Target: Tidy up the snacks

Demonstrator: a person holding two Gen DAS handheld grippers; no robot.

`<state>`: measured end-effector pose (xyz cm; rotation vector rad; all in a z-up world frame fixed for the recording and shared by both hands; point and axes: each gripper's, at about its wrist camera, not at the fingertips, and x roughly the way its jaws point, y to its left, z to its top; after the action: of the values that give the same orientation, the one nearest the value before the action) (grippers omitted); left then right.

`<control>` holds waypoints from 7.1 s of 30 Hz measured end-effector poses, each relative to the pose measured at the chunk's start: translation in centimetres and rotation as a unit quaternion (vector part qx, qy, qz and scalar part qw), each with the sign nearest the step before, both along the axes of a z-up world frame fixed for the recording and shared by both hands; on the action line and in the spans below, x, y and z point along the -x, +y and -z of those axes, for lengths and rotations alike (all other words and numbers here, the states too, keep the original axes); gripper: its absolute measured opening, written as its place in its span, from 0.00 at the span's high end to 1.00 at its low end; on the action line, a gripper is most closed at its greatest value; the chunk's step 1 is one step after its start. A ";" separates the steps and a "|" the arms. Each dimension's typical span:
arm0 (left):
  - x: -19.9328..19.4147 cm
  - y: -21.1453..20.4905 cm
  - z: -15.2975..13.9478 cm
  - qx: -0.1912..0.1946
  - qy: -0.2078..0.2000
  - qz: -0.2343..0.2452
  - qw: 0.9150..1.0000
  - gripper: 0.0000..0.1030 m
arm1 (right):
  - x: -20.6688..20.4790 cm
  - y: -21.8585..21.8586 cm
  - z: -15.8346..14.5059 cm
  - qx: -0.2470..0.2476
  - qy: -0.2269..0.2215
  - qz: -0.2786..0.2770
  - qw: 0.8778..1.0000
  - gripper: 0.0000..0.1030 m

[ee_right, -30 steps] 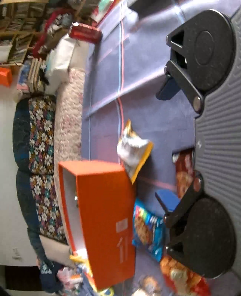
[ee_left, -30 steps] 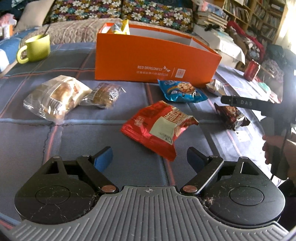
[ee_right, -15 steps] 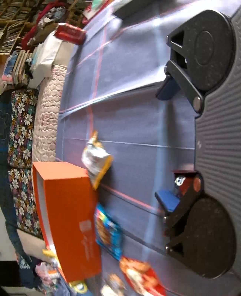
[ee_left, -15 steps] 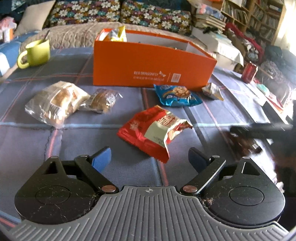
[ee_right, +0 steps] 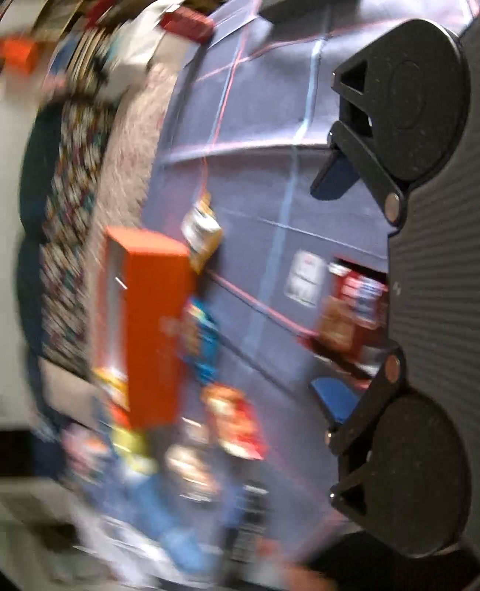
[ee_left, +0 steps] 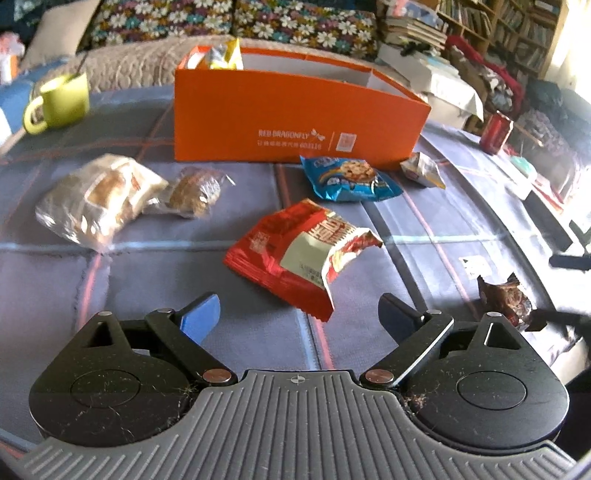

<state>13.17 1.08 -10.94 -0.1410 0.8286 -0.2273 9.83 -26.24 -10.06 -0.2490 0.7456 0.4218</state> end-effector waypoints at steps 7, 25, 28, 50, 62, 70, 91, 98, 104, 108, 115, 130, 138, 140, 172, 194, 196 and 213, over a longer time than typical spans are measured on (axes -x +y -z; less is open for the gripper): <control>-0.2 0.7 0.3 0.005 0.007 -0.009 1.000 0.31 | -1.6 2.5 2.5 0.078 0.007 -0.045 0.996 0.01; -6.7 -2.9 -0.5 -0.135 -0.054 0.145 0.979 0.26 | -6.8 -3.5 3.6 -0.177 0.047 0.108 0.977 0.01; -8.1 -3.9 0.7 -0.159 -0.034 0.185 0.969 0.29 | -6.7 -3.6 3.6 -0.168 0.045 0.104 0.979 0.01; -0.9 1.0 1.9 -0.109 -0.003 -0.060 0.992 0.33 | -5.8 -0.4 4.8 -0.044 -0.012 0.078 0.996 0.01; -0.5 -0.7 2.1 -0.103 -0.010 -0.030 0.994 0.29 | -3.0 -1.2 4.0 -0.058 -0.014 0.026 0.998 0.01; -0.5 -0.6 2.0 -0.106 -0.012 -0.027 0.994 0.29 | -2.5 -0.5 4.7 -0.018 -0.025 0.005 0.999 0.01; 0.3 0.0 2.1 -0.090 -0.012 -0.016 0.996 0.21 | 1.4 5.7 3.8 -0.032 -0.018 0.030 0.999 0.01; 0.2 0.9 1.8 -0.067 -0.012 -0.025 0.997 0.21 | -0.2 5.3 3.6 0.009 -0.001 -0.025 1.000 0.01; 0.2 0.3 1.8 -0.079 -0.011 -0.018 0.997 0.21 | -6.4 3.5 4.8 -0.041 -0.005 0.042 0.998 0.01; 0.1 0.3 1.8 -0.076 -0.009 -0.019 0.997 0.22 | -7.1 0.7 4.3 -0.078 0.001 0.097 0.992 0.01; -0.3 0.1 0.9 -0.069 -0.028 -0.013 0.997 0.22 | -0.9 -0.5 2.7 -0.138 -0.021 0.118 0.983 0.01; -1.3 -1.3 2.4 -0.103 -0.023 -0.008 0.994 0.21 | -0.6 3.9 5.5 -0.053 -0.045 0.134 0.989 0.01; -1.2 -1.3 2.4 -0.105 -0.018 -0.009 0.994 0.21 | -0.5 3.3 4.7 -0.091 -0.020 0.115 0.989 0.01; -1.1 -1.2 2.4 -0.104 -0.017 -0.009 0.994 0.21 | -0.4 3.6 4.8 -0.081 -0.020 0.112 0.990 0.01; -13.7 1.7 -12.0 0.013 -0.137 -0.027 0.990 0.76 | -18.3 4.1 -7.7 -0.249 -0.117 0.056 0.960 0.48; -0.3 2.5 0.5 -0.044 -0.013 -0.021 0.999 0.36 | -8.8 -0.3 3.1 -0.267 0.027 0.101 0.958 0.00; -0.5 2.9 0.0 -0.086 -0.034 -0.042 0.995 0.37 | -8.6 -0.1 3.1 -0.271 0.032 0.100 0.957 0.00; -6.8 3.8 -3.2 -0.180 -0.134 0.000 0.974 0.36 | -9.0 -0.4 3.6 -0.263 0.047 0.099 0.959 0.00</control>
<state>19.96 4.91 -7.77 0.2268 0.5884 -0.0894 18.81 -26.67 -13.63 0.3453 0.7177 0.4288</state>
